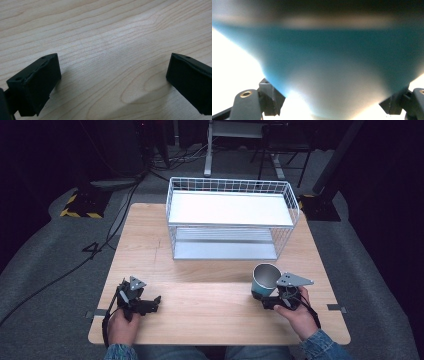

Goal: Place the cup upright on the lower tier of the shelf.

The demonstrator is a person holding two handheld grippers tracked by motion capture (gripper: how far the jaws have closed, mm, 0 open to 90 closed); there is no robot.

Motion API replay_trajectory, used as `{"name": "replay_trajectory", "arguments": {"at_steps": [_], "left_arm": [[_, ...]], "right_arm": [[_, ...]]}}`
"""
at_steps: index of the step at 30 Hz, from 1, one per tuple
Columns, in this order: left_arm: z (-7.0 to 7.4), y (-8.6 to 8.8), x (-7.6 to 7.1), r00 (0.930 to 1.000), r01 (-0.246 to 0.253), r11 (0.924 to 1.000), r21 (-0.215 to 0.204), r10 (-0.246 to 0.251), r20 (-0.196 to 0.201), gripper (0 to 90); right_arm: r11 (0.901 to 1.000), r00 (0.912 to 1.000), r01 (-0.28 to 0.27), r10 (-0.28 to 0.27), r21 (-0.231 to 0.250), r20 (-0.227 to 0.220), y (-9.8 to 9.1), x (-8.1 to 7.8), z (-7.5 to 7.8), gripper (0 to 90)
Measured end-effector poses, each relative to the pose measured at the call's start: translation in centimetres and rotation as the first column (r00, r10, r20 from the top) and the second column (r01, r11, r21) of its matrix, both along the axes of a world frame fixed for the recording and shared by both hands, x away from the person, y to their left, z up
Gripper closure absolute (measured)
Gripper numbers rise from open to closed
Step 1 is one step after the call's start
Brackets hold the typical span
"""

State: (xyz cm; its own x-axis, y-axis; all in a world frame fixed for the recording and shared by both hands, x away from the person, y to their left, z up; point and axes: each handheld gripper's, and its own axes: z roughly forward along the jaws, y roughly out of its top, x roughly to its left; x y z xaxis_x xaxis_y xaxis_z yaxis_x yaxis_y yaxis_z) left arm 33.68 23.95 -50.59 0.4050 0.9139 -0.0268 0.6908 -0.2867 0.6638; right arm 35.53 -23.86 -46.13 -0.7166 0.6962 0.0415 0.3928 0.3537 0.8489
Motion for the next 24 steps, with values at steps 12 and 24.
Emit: {"name": "replay_trajectory", "arguments": {"at_steps": [12,24], "left_arm": [[0.0,0.0,0.0,1.0000,0.001,1.0000,-0.001,-0.001,0.000,0.1],[0.0,0.0,0.0,1.0000,0.000,1.0000,0.000,0.000,0.000,0.1]], "right_arm": [[0.9998,1.0000,-0.001,0.001,0.022,0.004,1.1,2.3,1.9,22.6],[0.9984,0.9989,0.041,-0.040,0.040,-0.023,2.2,4.8,2.1,22.6]]}}
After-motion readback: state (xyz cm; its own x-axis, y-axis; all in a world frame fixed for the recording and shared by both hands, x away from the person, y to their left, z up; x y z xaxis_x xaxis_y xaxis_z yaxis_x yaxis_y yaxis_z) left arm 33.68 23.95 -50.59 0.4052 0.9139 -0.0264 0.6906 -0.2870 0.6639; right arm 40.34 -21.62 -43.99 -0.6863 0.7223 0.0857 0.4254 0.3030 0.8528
